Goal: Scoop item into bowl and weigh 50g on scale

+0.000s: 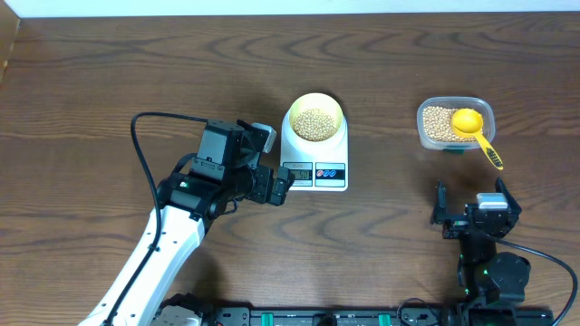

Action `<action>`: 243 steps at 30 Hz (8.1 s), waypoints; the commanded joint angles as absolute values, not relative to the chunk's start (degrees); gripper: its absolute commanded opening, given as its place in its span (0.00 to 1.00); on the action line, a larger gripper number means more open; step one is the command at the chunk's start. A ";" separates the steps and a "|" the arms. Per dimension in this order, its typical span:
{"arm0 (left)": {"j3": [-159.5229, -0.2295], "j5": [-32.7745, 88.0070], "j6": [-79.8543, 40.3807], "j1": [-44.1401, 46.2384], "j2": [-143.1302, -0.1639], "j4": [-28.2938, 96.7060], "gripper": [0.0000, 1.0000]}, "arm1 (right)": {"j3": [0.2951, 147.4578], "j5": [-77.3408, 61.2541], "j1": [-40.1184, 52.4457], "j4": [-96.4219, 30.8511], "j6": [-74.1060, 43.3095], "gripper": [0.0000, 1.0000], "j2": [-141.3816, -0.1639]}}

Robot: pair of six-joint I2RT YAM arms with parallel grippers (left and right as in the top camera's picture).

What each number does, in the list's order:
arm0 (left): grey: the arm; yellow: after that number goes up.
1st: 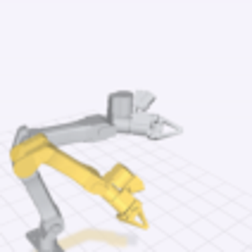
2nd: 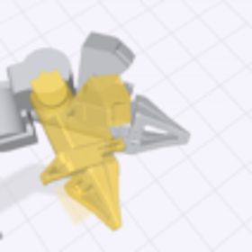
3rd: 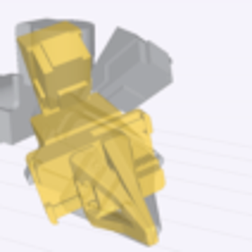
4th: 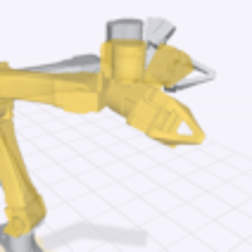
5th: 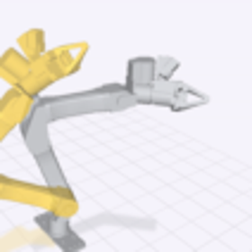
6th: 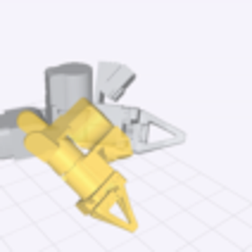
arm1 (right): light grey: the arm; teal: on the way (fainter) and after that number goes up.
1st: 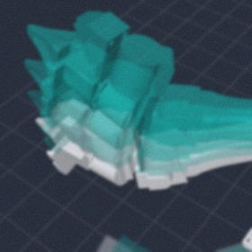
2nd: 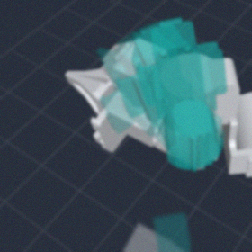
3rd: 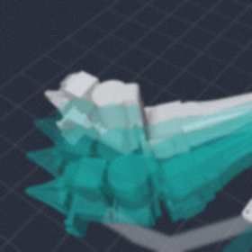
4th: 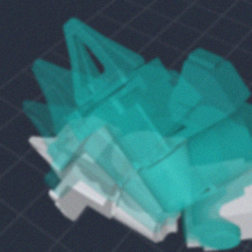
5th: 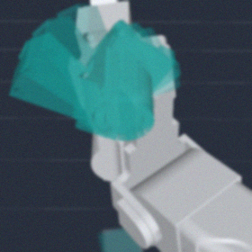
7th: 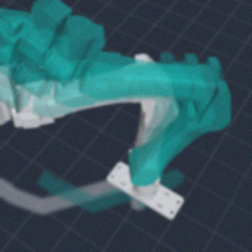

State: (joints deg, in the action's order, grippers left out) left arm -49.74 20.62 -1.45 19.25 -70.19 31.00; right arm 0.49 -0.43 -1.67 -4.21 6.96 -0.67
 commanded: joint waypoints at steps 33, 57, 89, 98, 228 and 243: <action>-49.82 6.31 7.92 19.31 -57.34 32.69 1.00 | 0.32 -0.36 -1.41 -4.34 7.57 0.99 -0.32; -36.47 2.31 7.92 11.68 -36.67 23.27 1.00 | 0.32 -0.36 -1.41 -4.34 7.57 0.99 -0.32; -6.02 7.94 7.64 3.16 -9.13 -9.78 1.00 | 0.32 -0.36 -1.41 -4.34 7.57 0.99 -0.32; -3.86 7.92 7.22 3.16 -3.51 -9.45 1.00 | 0.32 -0.36 -1.41 -4.34 7.57 0.99 -0.32; -0.23 2.31 -1.17 3.18 -0.23 4.01 1.00 | 0.32 -0.36 -1.41 -4.34 7.57 0.99 -0.32; -0.23 2.31 -1.17 3.18 -0.23 4.01 1.00 | 0.32 -0.36 -1.41 -4.34 7.57 0.99 -0.32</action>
